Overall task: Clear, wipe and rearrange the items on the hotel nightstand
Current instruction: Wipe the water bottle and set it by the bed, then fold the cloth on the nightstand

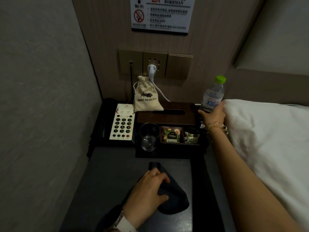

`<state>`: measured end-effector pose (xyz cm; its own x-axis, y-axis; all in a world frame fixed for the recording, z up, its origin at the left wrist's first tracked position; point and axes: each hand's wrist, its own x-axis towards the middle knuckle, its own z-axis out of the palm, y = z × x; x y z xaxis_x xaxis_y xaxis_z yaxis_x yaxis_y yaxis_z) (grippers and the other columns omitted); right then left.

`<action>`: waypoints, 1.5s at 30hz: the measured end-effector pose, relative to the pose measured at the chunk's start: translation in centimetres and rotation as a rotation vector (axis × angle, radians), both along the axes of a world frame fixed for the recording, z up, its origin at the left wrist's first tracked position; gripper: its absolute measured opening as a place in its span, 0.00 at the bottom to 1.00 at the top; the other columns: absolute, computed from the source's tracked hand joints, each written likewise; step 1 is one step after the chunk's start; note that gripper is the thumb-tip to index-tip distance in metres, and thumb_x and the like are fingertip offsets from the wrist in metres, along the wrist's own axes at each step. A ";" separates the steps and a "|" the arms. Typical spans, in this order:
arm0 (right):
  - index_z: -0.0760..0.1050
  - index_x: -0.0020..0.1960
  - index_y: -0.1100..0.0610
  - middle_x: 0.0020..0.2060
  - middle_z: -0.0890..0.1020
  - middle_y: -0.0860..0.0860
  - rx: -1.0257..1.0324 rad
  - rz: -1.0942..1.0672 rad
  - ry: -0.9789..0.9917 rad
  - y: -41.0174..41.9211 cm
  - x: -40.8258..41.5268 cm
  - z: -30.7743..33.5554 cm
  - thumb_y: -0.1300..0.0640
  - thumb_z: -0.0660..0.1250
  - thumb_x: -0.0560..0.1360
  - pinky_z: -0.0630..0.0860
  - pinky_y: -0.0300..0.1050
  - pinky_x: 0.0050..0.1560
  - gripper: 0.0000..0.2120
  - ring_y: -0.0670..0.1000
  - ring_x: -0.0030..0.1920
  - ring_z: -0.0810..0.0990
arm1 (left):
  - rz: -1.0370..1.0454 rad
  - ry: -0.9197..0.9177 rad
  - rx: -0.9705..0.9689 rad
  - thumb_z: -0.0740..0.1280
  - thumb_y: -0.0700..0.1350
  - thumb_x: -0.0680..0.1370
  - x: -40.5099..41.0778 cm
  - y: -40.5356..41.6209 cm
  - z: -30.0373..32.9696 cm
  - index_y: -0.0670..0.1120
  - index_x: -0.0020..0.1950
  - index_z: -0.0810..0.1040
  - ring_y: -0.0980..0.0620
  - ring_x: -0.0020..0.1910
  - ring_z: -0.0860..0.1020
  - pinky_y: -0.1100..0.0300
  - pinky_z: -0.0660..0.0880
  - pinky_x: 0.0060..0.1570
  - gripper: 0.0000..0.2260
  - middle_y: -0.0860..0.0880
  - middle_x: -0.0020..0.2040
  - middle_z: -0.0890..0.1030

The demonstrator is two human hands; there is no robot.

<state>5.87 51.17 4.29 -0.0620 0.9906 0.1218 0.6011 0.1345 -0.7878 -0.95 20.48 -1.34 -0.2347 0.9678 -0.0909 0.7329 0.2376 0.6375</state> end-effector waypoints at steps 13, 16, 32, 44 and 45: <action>0.46 0.78 0.61 0.64 0.75 0.65 0.021 -0.017 0.060 -4.1 2.1 2.6 0.58 0.71 0.75 0.73 0.53 0.61 0.43 0.64 0.63 0.75 | 0.066 0.030 0.048 0.72 0.46 0.73 -0.5 -0.9 0.6 0.53 0.61 0.75 0.57 0.60 0.70 0.63 0.68 0.60 0.17 0.55 0.58 0.71; 0.59 0.72 0.60 0.59 0.78 0.63 0.185 -0.032 0.111 -7.9 3.6 2.5 0.60 0.71 0.74 0.75 0.51 0.55 0.32 0.62 0.59 0.78 | 0.124 0.063 0.046 0.72 0.45 0.74 -0.8 -1.0 1.0 0.51 0.62 0.74 0.54 0.61 0.70 0.58 0.69 0.61 0.18 0.53 0.59 0.71; 0.62 0.69 0.55 0.65 0.66 0.54 0.019 0.626 -0.778 -25.6 5.1 -3.8 0.45 0.69 0.73 0.70 0.50 0.61 0.30 0.56 0.66 0.67 | 0.401 -0.344 -0.075 0.72 0.43 0.74 -0.9 -2.1 -0.3 0.45 0.68 0.68 0.47 0.53 0.79 0.50 0.78 0.55 0.24 0.47 0.53 0.78; 0.64 0.66 0.57 0.63 0.70 0.55 -0.090 0.673 -0.672 -23.5 3.6 -3.3 0.50 0.70 0.73 0.75 0.52 0.53 0.27 0.57 0.64 0.71 | 0.471 -0.627 -0.013 0.66 0.41 0.80 -2.0 -1.8 -0.3 0.37 0.75 0.62 0.52 0.44 0.80 0.59 0.80 0.45 0.25 0.48 0.48 0.80; 0.64 0.66 0.57 0.63 0.71 0.56 -0.077 0.662 -0.691 -23.6 3.4 -3.5 0.52 0.69 0.74 0.75 0.52 0.52 0.25 0.57 0.63 0.72 | 0.476 -0.648 -0.012 0.66 0.40 0.80 -1.7 -1.8 -0.1 0.37 0.75 0.62 0.51 0.46 0.79 0.62 0.79 0.43 0.25 0.45 0.52 0.80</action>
